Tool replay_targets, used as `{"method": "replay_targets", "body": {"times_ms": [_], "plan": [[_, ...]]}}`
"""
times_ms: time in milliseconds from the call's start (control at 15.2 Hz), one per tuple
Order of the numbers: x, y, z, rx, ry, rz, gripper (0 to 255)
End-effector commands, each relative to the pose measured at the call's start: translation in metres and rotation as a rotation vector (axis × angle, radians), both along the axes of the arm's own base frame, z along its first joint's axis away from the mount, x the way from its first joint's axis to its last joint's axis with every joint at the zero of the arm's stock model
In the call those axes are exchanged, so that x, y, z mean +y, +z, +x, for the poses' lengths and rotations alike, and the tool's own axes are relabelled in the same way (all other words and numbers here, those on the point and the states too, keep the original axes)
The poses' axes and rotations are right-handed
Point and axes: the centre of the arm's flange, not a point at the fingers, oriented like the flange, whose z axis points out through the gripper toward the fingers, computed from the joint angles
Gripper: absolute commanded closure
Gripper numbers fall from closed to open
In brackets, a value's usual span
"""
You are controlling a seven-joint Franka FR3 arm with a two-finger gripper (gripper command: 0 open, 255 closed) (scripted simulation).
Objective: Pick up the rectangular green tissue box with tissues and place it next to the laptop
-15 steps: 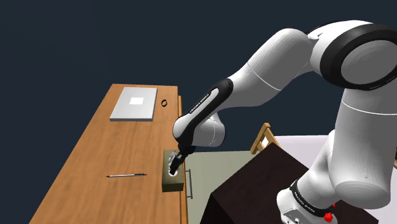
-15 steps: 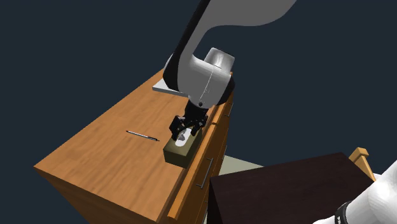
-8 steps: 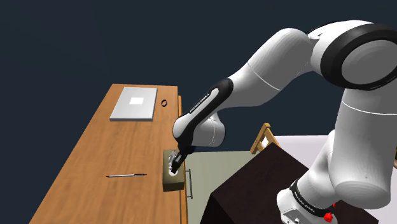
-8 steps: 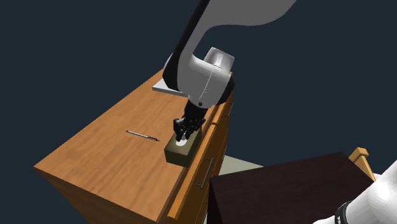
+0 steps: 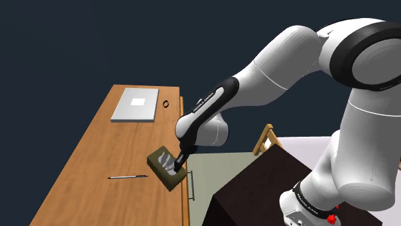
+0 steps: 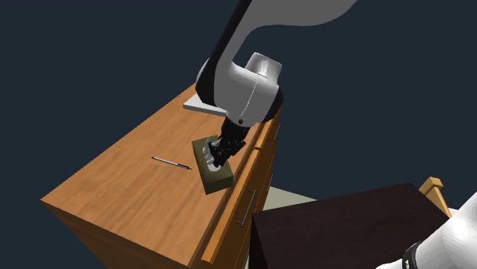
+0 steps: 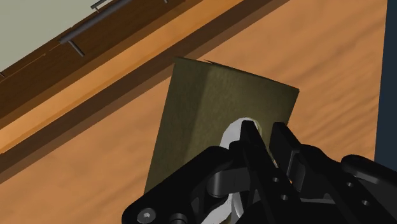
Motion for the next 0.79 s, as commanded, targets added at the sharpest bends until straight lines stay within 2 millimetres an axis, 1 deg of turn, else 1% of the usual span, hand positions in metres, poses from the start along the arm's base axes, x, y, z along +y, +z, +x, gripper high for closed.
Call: {"method": "replay_targets", "body": {"times_ms": [0,726], "plan": [[-0.001,0.010,0.000,0.001,-0.001,-0.001,255],[-0.001,0.068,0.000,0.001,-0.001,-0.001,255]]}}
